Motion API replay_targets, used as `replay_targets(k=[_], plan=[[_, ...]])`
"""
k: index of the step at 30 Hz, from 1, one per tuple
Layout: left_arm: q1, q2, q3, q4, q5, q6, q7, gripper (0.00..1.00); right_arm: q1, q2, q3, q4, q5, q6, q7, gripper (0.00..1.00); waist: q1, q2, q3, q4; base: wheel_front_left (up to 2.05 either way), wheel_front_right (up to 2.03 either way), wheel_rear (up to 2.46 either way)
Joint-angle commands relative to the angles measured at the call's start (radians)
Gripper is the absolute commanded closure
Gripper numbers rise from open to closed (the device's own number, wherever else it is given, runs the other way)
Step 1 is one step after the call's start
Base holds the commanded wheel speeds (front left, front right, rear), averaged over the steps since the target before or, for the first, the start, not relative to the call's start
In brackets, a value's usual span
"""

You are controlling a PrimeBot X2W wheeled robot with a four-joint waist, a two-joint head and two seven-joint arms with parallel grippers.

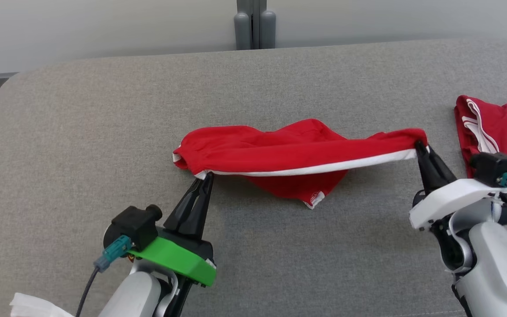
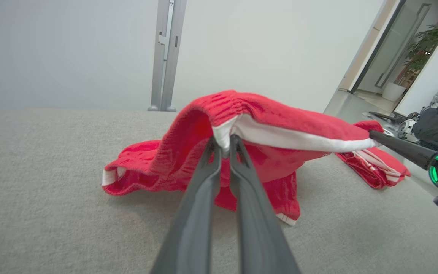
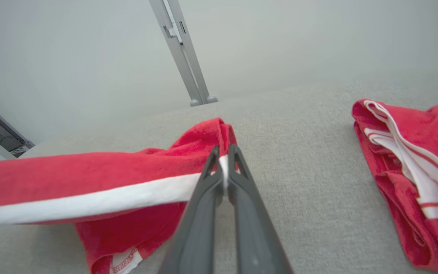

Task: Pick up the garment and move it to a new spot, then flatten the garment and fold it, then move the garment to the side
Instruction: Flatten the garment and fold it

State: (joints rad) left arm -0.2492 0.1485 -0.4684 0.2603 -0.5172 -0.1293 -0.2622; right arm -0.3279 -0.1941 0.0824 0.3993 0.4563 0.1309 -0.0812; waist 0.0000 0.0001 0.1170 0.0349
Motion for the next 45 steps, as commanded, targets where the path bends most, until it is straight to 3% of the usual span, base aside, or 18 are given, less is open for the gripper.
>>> replay_targets(k=[1, 10, 17, 21, 24, 30, 35, 40, 45], plan=[[-0.001, 0.015, -0.007, -0.033, -0.028, -0.002, -0.003, 1.00, 0.013, -0.012, -0.011, -0.052, 0.010, 0.000, -0.002, 1.00, 0.0000, -0.0001, 0.000, -0.003, 0.00, 0.00, 0.00], [-0.155, 0.128, -0.043, -0.285, -0.256, -0.002, 0.046, 1.00, -0.046, -0.051, -0.058, -0.472, 0.028, 0.000, 0.114, 1.00, 0.0000, -0.0001, 0.019, -0.032, 0.00, 0.00, 0.00], [-0.320, 0.171, -0.030, -0.360, -0.344, -0.002, 0.121, 1.00, -0.209, -0.066, -0.054, -0.608, 0.032, 0.000, 0.228, 1.00, 0.0000, -0.0001, 0.079, -0.064, 0.00, 0.00, 0.00], [-0.415, 0.153, -0.006, -0.304, -0.392, -0.001, 0.143, 1.00, -0.321, -0.050, -0.033, -0.537, 0.053, 0.000, 0.286, 1.00, 0.0000, -0.0001, 0.158, -0.084, 0.00, 0.00, 0.00], [-0.528, 0.145, 0.017, -0.207, -0.366, 0.000, 0.122, 1.00, -0.459, -0.005, -0.015, -0.383, 0.082, 0.000, 0.273, 1.00, 0.0000, -0.0001, 0.235, -0.113, 0.00, 0.00, 0.00], [-0.799, 0.098, 0.055, 0.005, -0.314, -0.001, 0.024, 1.00, -0.801, 0.024, 0.019, -0.088, -0.001, 0.000, 0.048, 1.00, 0.0000, -0.0001, 0.321, -0.136, 0.00, 0.00, 0.00], [-0.943, 0.054, 0.133, 0.017, -0.281, -0.002, -0.002, 1.00, -1.007, 0.024, 0.012, 0.010, -0.028, 0.000, -0.143, 1.00, 0.0000, -0.0001, 0.329, -0.135, 0.00, 0.00, 0.00], [-0.875, 0.027, 0.143, -0.023, -0.244, -0.002, -0.002, 1.00, -1.013, -0.012, 0.069, 0.045, -0.012, 0.000, -0.169, 1.00, 0.0000, -0.0001, 0.332, -0.122, 0.00, 0.00, 0.00], [-0.710, 0.022, 0.044, 0.030, -0.249, -0.002, -0.002, 1.00, -0.842, -0.067, 0.172, 0.075, 0.021, 0.000, -0.139, 1.00, 0.0000, -0.0001, 0.336, -0.109, 0.00, 0.00, 0.00]])
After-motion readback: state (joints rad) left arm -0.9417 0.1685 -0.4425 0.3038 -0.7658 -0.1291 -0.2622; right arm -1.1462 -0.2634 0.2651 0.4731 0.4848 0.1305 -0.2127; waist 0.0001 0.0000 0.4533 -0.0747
